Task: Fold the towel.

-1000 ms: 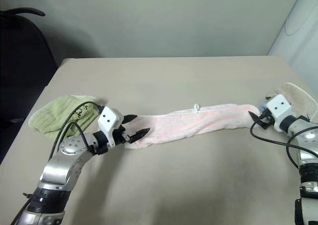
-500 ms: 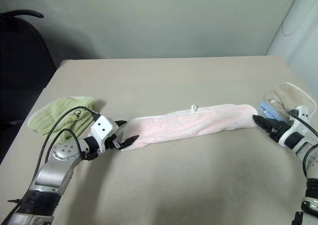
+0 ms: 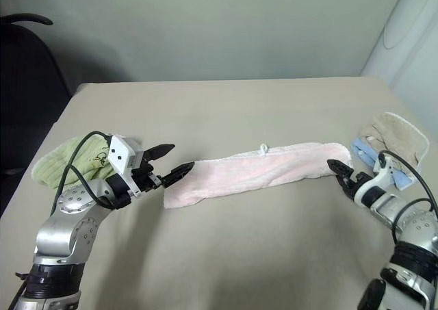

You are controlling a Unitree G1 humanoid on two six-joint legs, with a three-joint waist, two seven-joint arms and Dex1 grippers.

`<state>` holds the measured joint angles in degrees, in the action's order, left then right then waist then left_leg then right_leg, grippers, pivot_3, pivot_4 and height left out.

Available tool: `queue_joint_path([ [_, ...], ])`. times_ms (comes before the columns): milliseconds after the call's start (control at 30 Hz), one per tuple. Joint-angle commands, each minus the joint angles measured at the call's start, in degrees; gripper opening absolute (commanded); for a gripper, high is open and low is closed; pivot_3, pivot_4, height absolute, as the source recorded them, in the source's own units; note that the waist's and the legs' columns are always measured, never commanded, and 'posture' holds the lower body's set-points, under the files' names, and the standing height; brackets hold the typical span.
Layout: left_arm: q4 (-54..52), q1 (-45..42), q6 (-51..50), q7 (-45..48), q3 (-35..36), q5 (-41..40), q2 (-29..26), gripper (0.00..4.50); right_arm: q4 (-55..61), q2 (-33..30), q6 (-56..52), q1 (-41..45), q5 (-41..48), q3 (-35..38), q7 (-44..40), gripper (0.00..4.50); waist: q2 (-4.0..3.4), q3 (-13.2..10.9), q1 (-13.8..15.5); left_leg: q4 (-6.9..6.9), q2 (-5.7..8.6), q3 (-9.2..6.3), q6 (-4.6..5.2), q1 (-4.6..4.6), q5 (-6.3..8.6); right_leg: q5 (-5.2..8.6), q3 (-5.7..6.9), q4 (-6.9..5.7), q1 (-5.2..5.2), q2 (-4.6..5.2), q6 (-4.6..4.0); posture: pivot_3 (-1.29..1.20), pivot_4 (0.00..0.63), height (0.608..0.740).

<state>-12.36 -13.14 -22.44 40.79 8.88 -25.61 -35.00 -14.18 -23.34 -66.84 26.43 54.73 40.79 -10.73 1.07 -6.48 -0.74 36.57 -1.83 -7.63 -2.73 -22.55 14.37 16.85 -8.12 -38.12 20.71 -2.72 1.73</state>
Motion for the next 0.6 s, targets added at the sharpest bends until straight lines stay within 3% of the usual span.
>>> queue_joint_path([
  [33,-3.8,-0.2,-0.4,-0.6,-0.5,-0.2,0.4,4.08,-5.4,1.8,2.9,3.7,-1.6,0.0,4.1,4.43,0.1,0.1,-0.1,0.0,0.0,0.0,0.02,0.04,0.01,0.0,0.0,0.0,-0.03,0.0,0.0,0.0,0.15,0.74],
  [333,-5.1,3.1,1.0,-0.7,-4.6,3.3,1.2,4.08,-18.3,2.0,13.5,10.6,-6.9,-0.3,9.2,4.43,0.53,0.3,-0.4,0.02,0.0,-0.1,0.11,0.17,0.07,-0.02,0.05,0.02,-0.16,0.01,-0.03,0.0,0.15,0.74],
  [433,-5.6,3.6,1.0,-0.7,-4.8,3.6,1.6,4.08,-19.6,1.6,14.9,10.9,-6.9,0.5,10.7,3.86,0.81,0.5,-0.4,0.02,0.0,-0.13,0.24,0.43,0.15,-0.02,0.08,0.15,-0.3,0.03,-0.03,0.0,0.15,0.74],
  [600,-5.9,4.7,0.9,-0.9,-5.1,3.8,1.8,4.08,-18.6,1.2,16.4,9.9,-5.9,1.9,11.7,1.96,0.86,0.5,0.1,0.06,0.06,-0.12,0.35,0.52,0.23,-0.02,0.08,0.18,-0.65,0.06,-0.03,0.0,0.15,0.74],
])
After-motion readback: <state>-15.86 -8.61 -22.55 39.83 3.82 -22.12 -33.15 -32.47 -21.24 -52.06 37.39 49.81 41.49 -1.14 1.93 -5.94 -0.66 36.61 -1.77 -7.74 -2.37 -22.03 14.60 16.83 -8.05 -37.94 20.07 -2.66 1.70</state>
